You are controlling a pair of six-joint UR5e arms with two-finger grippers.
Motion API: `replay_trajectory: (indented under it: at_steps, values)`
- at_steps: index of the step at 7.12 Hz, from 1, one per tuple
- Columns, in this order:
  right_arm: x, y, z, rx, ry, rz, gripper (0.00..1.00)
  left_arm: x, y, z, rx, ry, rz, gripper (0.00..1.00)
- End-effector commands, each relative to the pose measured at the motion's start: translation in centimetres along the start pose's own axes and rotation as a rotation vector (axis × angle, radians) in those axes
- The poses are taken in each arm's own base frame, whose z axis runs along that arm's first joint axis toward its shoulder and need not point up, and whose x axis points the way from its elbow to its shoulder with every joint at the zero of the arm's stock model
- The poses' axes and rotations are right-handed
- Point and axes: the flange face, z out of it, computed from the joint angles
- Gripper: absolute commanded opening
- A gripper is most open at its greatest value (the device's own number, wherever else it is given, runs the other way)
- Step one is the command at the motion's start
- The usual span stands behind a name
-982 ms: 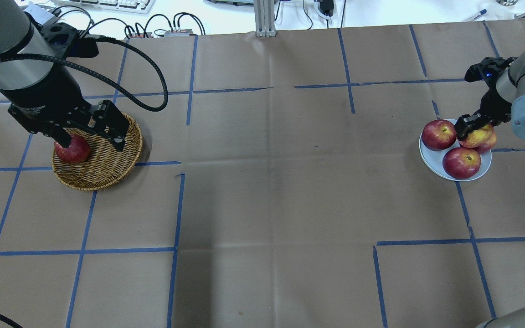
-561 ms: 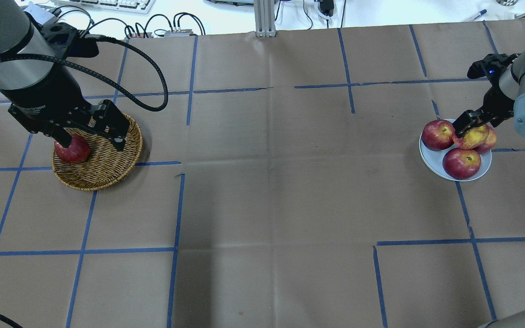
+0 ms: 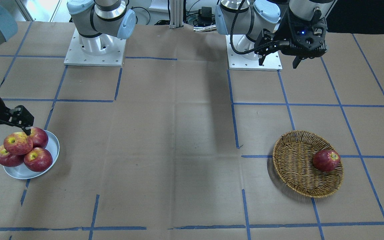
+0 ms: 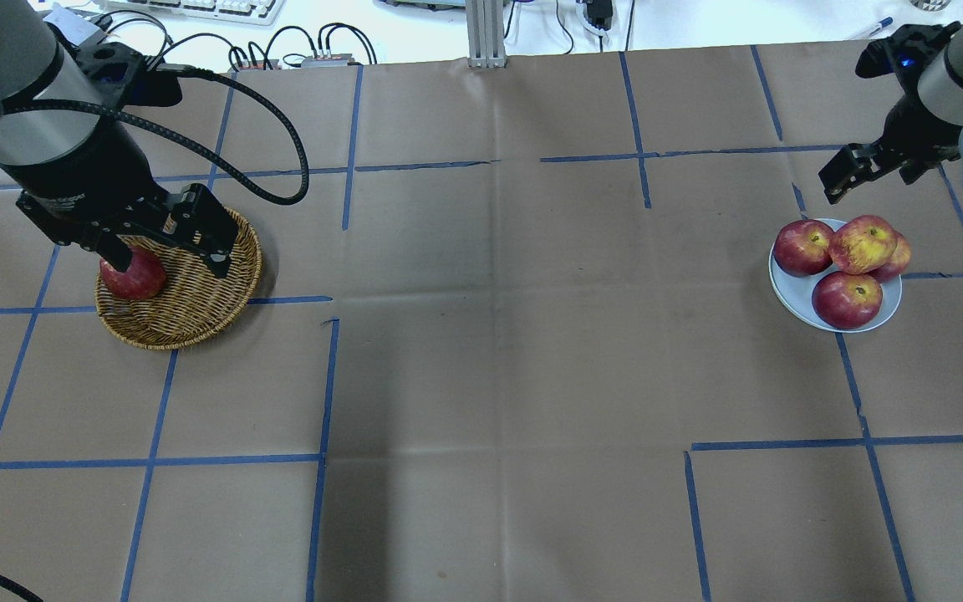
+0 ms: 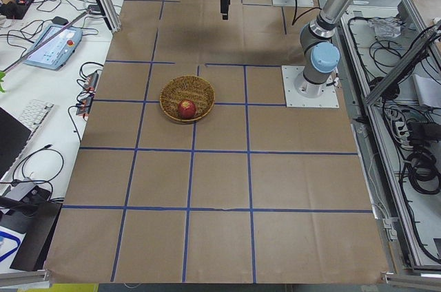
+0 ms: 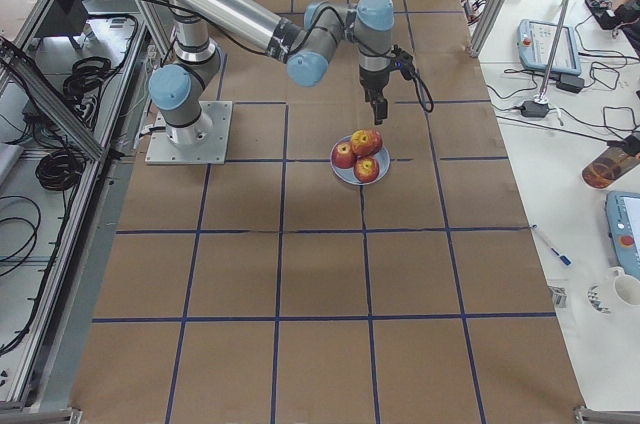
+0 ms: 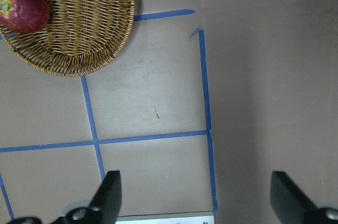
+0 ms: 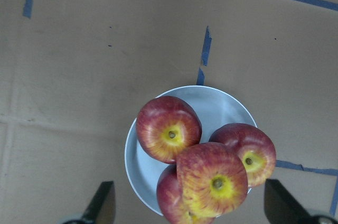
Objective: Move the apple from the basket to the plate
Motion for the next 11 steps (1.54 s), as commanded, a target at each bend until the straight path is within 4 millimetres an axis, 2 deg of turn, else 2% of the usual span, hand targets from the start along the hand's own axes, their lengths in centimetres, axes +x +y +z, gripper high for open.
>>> replay_trajectory:
  at_steps: [1, 3, 4, 5, 7, 11]
  values:
    - [-8.4, 1.8, -6.5, -0.049, -0.031, 0.156, 1.00, 0.0, 0.0, 0.1, -0.003, 0.001, 0.000, 0.99]
    - [-15.4, 2.8, -9.1, -0.066, -0.041, 0.217, 1.00, 0.0, 0.0, 0.1, -0.003, 0.001, 0.000, 0.99]
    - [-17.2, 2.6, -10.8, -0.084, -0.039, 0.261, 1.00, 0.0, 0.0, 0.2, -0.005, 0.001, 0.000, 0.99]
    - [-17.0, 2.0, -11.5, -0.106, -0.041, 0.257, 1.00, 0.1, 0.0, 0.3, -0.007, 0.006, 0.002, 0.99]
    - [-16.4, 0.8, -10.5, -0.121, -0.047, 0.234, 1.00, 0.2, 0.2, 0.4, -0.017, 0.007, 0.004, 0.99]
    - [-16.3, 0.8, -10.8, -0.115, -0.045, 0.236, 1.00, 0.5, 0.5, 0.6, -0.053, 0.018, 0.008, 0.99]
